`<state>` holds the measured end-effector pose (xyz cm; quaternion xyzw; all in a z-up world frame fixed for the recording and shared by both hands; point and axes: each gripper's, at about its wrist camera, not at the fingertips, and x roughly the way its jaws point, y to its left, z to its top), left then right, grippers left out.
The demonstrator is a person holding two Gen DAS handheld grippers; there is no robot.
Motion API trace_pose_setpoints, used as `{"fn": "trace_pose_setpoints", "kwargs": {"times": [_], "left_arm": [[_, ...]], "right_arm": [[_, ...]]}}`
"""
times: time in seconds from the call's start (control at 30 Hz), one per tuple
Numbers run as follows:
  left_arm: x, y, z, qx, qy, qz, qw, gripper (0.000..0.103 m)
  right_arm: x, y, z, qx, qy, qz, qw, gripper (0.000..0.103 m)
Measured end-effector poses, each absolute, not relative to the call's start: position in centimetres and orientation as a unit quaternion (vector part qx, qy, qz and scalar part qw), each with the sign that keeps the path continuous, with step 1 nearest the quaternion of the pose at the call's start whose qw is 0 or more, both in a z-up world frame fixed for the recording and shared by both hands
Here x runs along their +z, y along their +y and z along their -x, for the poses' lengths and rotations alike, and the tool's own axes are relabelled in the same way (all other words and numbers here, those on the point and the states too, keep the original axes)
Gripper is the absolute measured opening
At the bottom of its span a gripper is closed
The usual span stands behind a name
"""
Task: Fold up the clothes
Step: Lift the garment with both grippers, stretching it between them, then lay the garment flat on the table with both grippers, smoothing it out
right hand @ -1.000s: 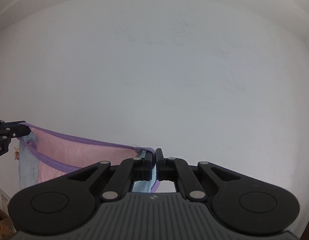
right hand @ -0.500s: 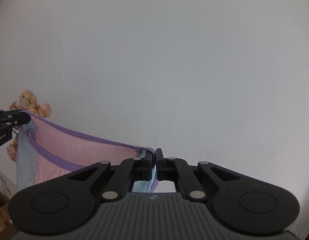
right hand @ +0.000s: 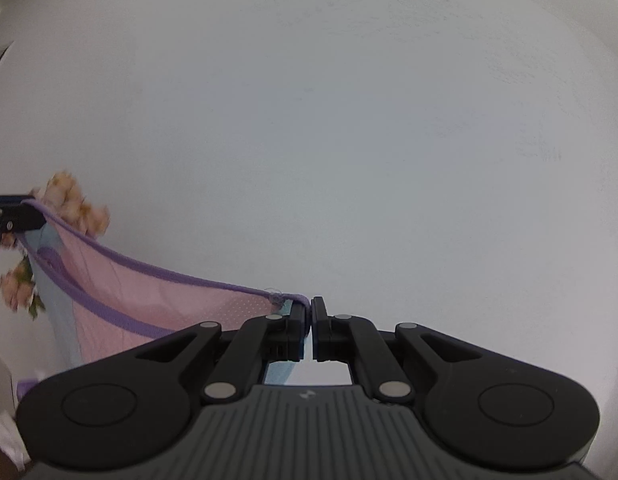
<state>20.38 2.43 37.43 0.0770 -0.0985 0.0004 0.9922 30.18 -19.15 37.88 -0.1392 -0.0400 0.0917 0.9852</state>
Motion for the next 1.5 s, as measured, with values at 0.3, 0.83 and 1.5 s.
{"fn": "trace_pose_setpoints", "kwargs": {"times": [0.3,0.83,1.5], "left_arm": [[16.2,-1.1,-6.0,-0.077,0.031,-0.234,0.969,0.003],[3.3,-2.6,2.0,-0.233,0.223,-0.148,0.935,0.019],[1.0,-8.1,1.1,-0.232,0.225,-0.250,0.913,0.001]], "right_arm": [[20.0,-20.6,-16.0,0.187,0.083,0.249,0.947,0.002],[7.4,-29.5,-0.9,0.177,0.221,0.178,0.942,0.002],[6.1,-31.8,-1.6,0.171,0.234,0.120,0.950,0.002]]}}
